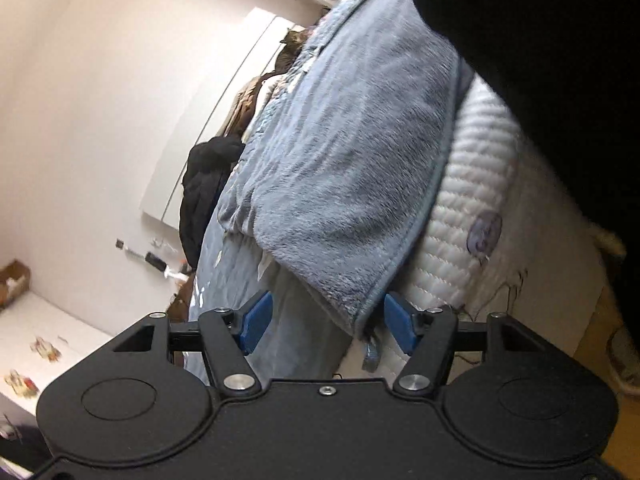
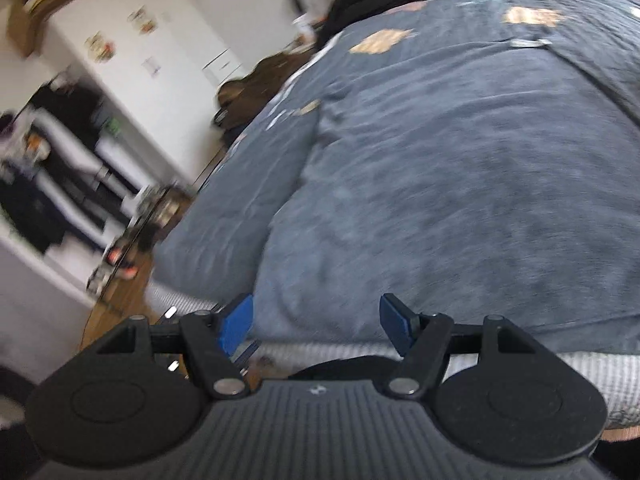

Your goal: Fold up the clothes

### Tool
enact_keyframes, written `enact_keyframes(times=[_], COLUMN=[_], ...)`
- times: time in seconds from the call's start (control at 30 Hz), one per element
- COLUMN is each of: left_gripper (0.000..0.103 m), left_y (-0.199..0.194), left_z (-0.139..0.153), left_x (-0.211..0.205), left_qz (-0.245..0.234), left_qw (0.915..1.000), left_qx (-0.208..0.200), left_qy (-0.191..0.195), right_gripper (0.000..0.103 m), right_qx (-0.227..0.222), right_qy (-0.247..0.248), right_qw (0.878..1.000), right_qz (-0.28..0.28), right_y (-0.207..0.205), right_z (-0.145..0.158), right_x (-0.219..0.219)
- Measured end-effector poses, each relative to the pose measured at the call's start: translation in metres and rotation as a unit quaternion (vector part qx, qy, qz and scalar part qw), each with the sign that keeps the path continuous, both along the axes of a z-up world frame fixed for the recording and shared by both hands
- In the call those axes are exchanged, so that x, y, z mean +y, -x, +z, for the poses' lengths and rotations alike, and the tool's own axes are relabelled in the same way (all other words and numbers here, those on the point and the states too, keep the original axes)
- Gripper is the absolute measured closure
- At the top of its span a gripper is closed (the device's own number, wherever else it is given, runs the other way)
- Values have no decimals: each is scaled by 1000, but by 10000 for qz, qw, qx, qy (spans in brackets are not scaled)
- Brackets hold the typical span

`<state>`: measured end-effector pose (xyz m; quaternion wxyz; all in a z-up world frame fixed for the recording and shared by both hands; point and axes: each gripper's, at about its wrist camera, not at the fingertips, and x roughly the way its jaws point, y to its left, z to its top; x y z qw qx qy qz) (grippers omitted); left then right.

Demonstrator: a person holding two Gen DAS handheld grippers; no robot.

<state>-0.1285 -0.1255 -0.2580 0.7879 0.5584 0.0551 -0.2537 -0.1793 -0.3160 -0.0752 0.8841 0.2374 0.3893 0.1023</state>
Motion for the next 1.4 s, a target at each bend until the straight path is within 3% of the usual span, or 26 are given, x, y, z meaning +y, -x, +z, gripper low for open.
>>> enact_keyframes(times=[0.17,0.33,0.37,0.4,0.47,0.53,0.6,0.67,0.8,0.87,0.97,1.03,1.07,1.17,1.4], left_gripper=[41,46,53,67,84,87,86,80,55,49,49,68,87,97,99], left_y=[3,4,4,3,-2,-6,-9,-11,-14,-13,-12,-17,-19,-23,-35], left_z=[-14,-30,-32,-31,-23,-12,-5,-4,-18,-23,-28,-25,-23,-8,21], left_x=[-5,-13,-15,-17,-19,-20,-20,-23,-30,-30,-25,-22,-21,-12,14], left_qz=[-77,-286,-325,-319,-149,19,128,197,143,148,174,349,464,643,537], left_qw=[9993,9941,9936,9940,9964,9965,9946,9936,9950,9962,9961,9957,9954,9935,9937], left_qx=[-332,-934,-959,-946,-811,-821,-982,-1088,-952,-801,-823,-847,-838,-894,-976], left_qy=[-162,-474,-494,-458,-178,134,307,235,-247,-306,-283,-137,-44,278,100], right_gripper=[34,34,34,34,34,34,34,34,34,34,34,34,34,34,34], right_qx=[142,298,304,305,297,290,289,302,302,289,281,281,285,287,306], right_qy=[167,45,35,10,-45,-95,-147,-202,-238,-239,-244,-259,-265,-273,-307], right_qw=[9981,9969,9968,9967,9969,9972,9975,9978,9977,9976,9975,9976,9976,9977,9979], right_qz=[571,723,735,750,722,677,621,555,555,587,608,580,566,556,484], right_y=[-6,-12,-12,-11,-9,-7,-5,-6,-8,-8,-9,-9,-9,-9,-12], right_z=[-1,-8,-9,-9,-8,-8,-8,-8,-9,-8,-7,-7,-7,-8,-9], right_x=[33,51,54,55,54,51,48,43,44,46,47,46,46,45,41])
